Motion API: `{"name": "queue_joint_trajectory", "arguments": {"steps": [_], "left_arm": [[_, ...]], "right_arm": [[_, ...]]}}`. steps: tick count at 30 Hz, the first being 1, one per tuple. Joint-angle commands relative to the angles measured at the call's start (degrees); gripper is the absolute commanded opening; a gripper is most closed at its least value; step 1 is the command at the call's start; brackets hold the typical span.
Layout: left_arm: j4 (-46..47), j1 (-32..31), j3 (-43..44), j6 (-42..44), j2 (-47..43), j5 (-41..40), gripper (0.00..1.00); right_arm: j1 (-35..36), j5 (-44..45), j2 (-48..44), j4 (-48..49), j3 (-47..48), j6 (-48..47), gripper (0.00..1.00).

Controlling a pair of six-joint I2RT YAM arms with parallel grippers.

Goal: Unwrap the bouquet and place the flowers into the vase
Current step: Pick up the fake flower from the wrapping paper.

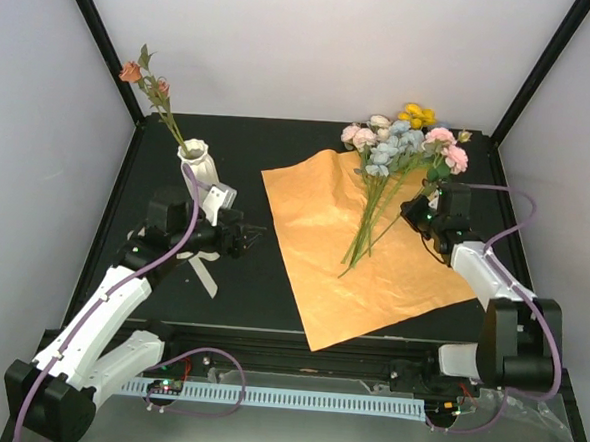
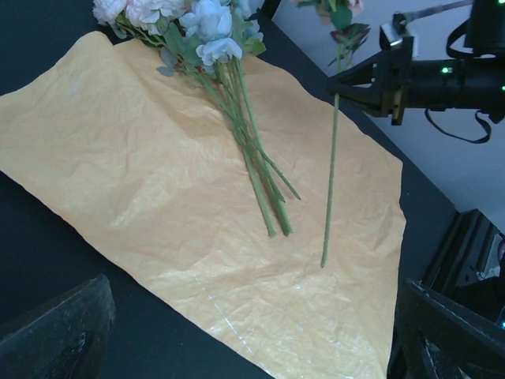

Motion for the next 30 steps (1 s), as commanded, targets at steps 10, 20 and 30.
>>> {"name": "queue_joint_trajectory", "arguments": {"steps": [10, 20, 30], "left_arm": [[4.43, -0.23, 6.58, -10.31, 4.51, 9.77, 0.86], [9.26, -1.5, 9.83, -16.16, 4.48, 14.37, 0.73], [19.61, -6.91, 9.64, -23.81, 5.42, 20.81, 0.62]], "right_arm": [[7.33, -14.38, -14.31, -0.08, 0.56, -11.46, 0.06], [20.82, -28.12, -13.74, 11.28, 2.4, -12.8, 0.05], [33.23, -32.21, -10.29, 14.32, 8.0, -14.62, 0.05]]}}
